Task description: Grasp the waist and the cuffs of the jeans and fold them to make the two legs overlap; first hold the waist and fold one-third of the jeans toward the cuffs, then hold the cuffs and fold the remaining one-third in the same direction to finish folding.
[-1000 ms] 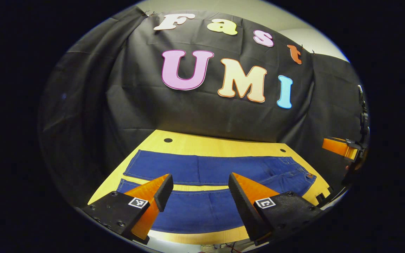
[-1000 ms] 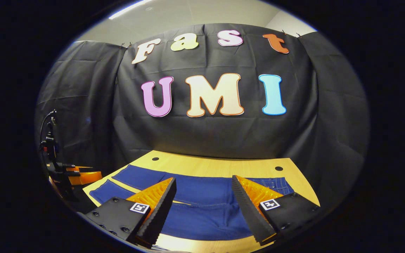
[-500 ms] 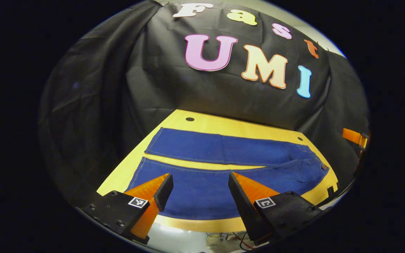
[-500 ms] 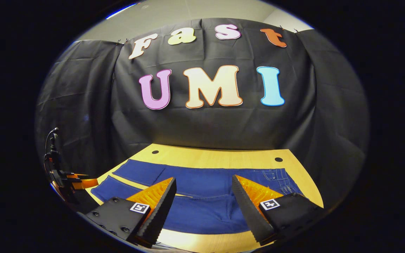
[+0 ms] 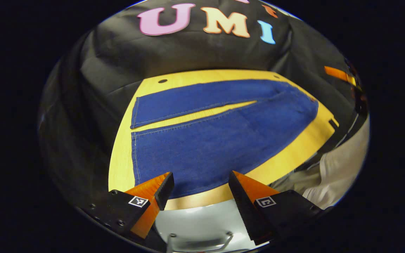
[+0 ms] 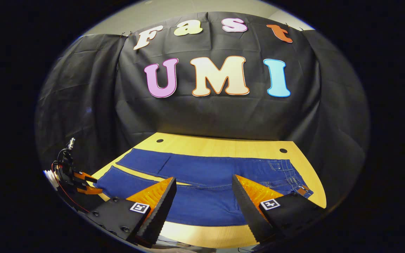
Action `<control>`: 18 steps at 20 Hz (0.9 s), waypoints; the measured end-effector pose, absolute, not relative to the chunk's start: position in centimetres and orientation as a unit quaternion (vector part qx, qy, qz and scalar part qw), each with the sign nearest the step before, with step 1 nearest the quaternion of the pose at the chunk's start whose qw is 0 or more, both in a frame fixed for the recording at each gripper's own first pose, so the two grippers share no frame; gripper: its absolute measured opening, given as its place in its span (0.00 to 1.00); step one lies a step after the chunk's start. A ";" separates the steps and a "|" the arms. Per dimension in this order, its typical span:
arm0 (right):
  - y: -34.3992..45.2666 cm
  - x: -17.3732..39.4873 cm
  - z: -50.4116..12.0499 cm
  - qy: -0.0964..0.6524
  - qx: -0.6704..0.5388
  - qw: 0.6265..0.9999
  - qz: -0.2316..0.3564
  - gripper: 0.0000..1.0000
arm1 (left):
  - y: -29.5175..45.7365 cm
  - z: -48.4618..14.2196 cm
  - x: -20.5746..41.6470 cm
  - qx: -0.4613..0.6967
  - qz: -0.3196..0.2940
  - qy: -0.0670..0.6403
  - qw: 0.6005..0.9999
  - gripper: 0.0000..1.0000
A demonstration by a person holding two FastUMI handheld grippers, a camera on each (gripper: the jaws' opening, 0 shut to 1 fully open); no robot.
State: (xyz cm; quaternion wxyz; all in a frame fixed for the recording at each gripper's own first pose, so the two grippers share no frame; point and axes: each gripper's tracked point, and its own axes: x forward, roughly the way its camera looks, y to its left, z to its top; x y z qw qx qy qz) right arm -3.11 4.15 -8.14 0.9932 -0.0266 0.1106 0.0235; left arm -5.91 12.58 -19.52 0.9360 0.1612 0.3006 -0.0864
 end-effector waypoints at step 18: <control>2.0 -3.3 -8.3 0.117 -0.038 0.992 -0.034 0.98 | 15.6 -22.6 -9.1 0.345 -0.228 0.494 0.765 0.89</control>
